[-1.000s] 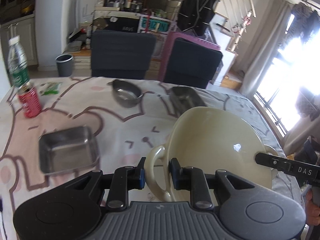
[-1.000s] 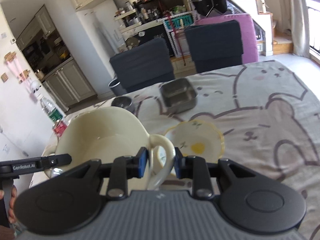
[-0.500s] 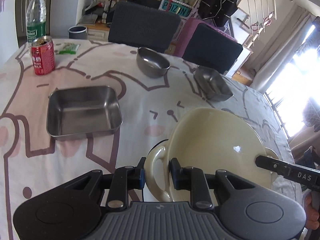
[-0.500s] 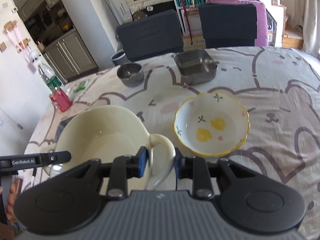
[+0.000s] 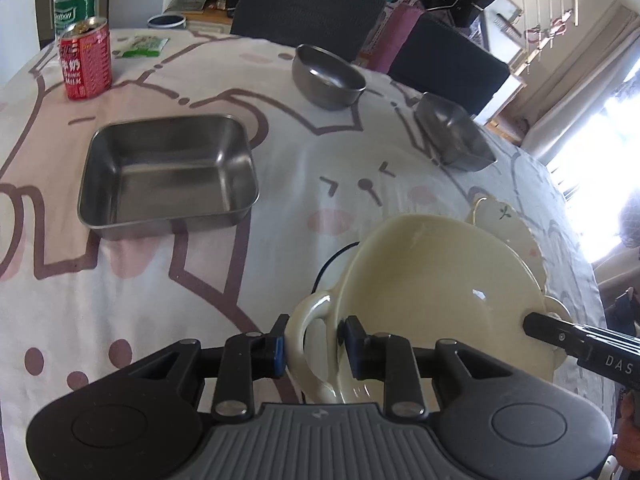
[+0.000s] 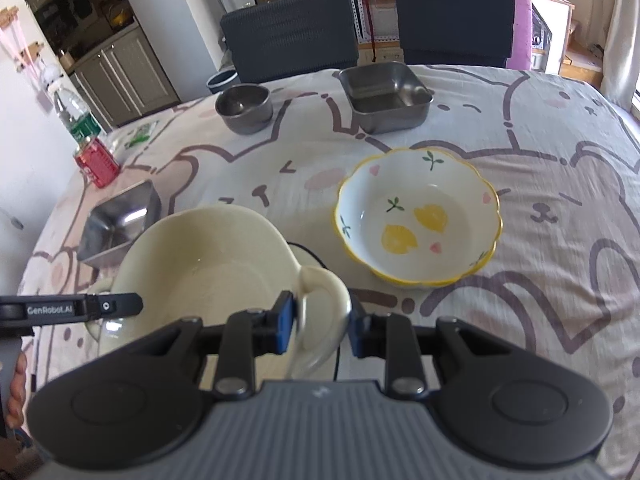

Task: Organize plates and bowls
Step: 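Carry the cream bowl by its handles with both tools across the table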

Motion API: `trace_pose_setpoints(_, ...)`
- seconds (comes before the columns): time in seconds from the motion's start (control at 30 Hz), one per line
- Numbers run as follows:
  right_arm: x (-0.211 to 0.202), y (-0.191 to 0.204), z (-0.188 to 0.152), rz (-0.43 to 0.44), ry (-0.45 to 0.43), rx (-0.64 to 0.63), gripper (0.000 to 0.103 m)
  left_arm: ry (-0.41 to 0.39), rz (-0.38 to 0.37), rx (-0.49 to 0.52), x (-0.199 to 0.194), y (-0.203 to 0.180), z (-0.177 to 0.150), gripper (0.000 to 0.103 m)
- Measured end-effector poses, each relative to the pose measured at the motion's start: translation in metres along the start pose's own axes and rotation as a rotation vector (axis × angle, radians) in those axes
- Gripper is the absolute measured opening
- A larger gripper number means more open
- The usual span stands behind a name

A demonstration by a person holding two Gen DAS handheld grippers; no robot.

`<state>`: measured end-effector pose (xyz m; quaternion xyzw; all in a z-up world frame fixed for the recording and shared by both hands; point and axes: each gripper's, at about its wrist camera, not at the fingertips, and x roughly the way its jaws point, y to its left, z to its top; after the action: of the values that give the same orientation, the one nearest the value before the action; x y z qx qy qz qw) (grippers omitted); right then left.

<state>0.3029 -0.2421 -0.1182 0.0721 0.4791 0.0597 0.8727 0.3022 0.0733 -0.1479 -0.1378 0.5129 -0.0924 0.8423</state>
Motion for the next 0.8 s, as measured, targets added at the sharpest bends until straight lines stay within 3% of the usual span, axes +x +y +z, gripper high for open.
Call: trace_pose_setpoints(0.8, 0.015, 0.002, 0.004, -0.032, 0.048, -0.037, 0.032, 0.056, 0.013, -0.028, 0.019, 0.007, -0.001, 0.032)
